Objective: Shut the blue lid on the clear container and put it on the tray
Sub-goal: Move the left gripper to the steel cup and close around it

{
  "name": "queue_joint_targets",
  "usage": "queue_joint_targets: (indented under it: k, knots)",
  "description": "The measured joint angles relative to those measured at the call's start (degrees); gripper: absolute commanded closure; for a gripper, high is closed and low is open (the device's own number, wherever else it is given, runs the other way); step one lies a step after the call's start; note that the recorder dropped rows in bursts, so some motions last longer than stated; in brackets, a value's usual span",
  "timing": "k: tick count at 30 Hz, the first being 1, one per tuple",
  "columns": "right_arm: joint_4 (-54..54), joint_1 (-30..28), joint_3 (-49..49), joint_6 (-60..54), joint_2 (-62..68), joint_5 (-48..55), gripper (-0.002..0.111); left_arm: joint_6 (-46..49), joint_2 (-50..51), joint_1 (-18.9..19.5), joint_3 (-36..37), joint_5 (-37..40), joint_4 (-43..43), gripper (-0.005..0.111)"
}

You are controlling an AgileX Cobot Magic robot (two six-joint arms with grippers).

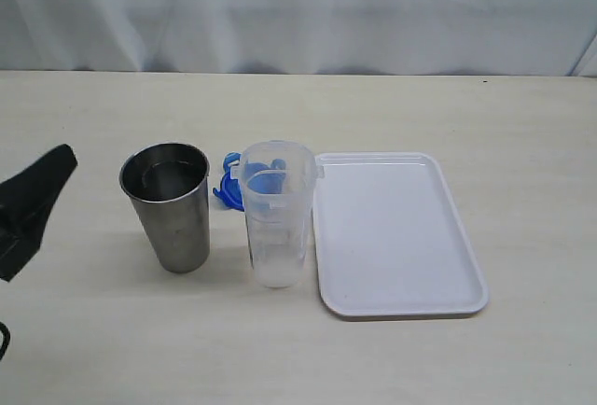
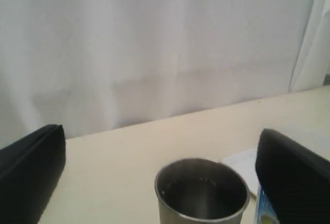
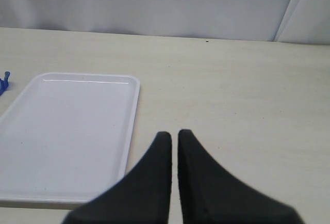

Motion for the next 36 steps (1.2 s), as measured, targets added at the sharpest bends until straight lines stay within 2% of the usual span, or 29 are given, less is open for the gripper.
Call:
queue_joint_targets:
  k: [7,13,36]
  knots:
    - [0.00,0.00,0.00,0.00,0.00,0.00,0.104,6.44,13.86,0.00,-0.09,-5.99,0.00,0.014]
    - [0.00,0.00,0.00,0.00,0.00,0.00,0.104,11.09,20.28,0.00,-0.09,-7.10,-0.74,0.014]
    - [0.00,0.00,0.00,0.00,0.00,0.00,0.104,15.68,32.33,0.00,-0.24,-15.15,-1.52,0.014]
